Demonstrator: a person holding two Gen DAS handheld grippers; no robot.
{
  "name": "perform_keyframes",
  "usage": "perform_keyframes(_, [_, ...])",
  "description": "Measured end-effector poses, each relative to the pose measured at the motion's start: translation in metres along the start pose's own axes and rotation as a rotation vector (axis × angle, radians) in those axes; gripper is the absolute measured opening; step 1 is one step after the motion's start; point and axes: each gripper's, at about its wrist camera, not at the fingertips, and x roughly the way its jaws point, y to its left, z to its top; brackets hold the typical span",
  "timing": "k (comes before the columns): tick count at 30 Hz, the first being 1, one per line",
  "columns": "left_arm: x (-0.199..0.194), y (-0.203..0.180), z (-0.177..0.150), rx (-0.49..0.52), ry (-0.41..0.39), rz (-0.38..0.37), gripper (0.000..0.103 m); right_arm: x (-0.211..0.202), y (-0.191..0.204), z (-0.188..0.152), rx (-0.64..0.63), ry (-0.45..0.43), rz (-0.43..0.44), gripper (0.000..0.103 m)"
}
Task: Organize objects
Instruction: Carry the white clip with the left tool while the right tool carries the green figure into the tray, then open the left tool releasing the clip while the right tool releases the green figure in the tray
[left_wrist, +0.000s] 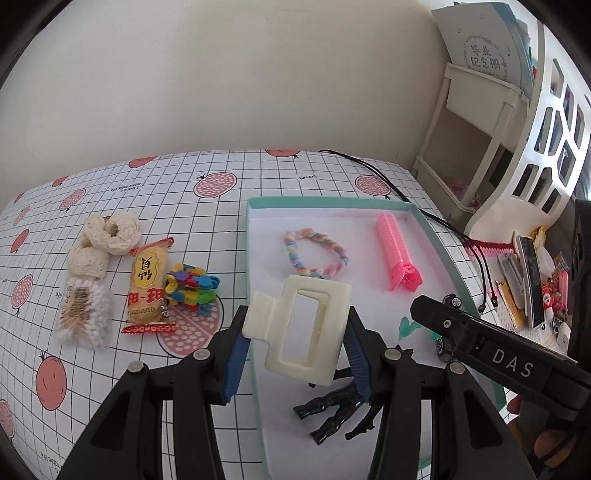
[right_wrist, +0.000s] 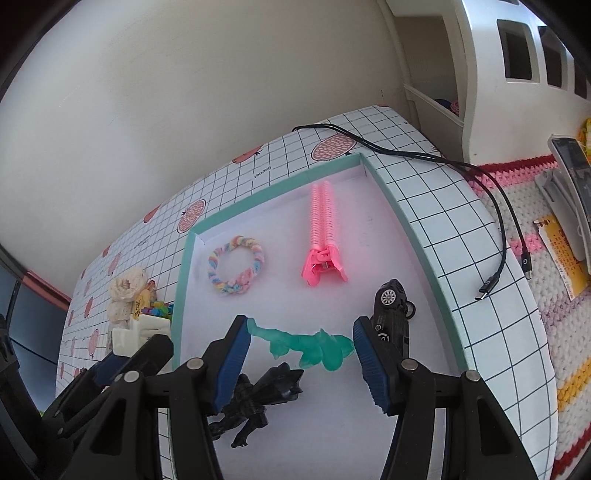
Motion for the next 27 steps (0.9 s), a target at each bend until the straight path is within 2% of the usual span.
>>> perform_keyframes(10, [0.028,-0.01,-0.003,0.017,0.035,-0.03,0.051,0.003,-0.011,0.002,0.041,-0.017,0.007,0.061])
perform_keyframes(19, [0.027,-0.02,-0.003,0.059,0.037,-0.053,0.051,0.003,-0.011,0.002,0.051,-0.024,0.006,0.062])
perform_keyframes(27, [0.021,-0.013,-0.002,0.045,0.029,-0.049,0.054,0.002,-0.01,0.002,0.049,-0.023,0.004,0.062])
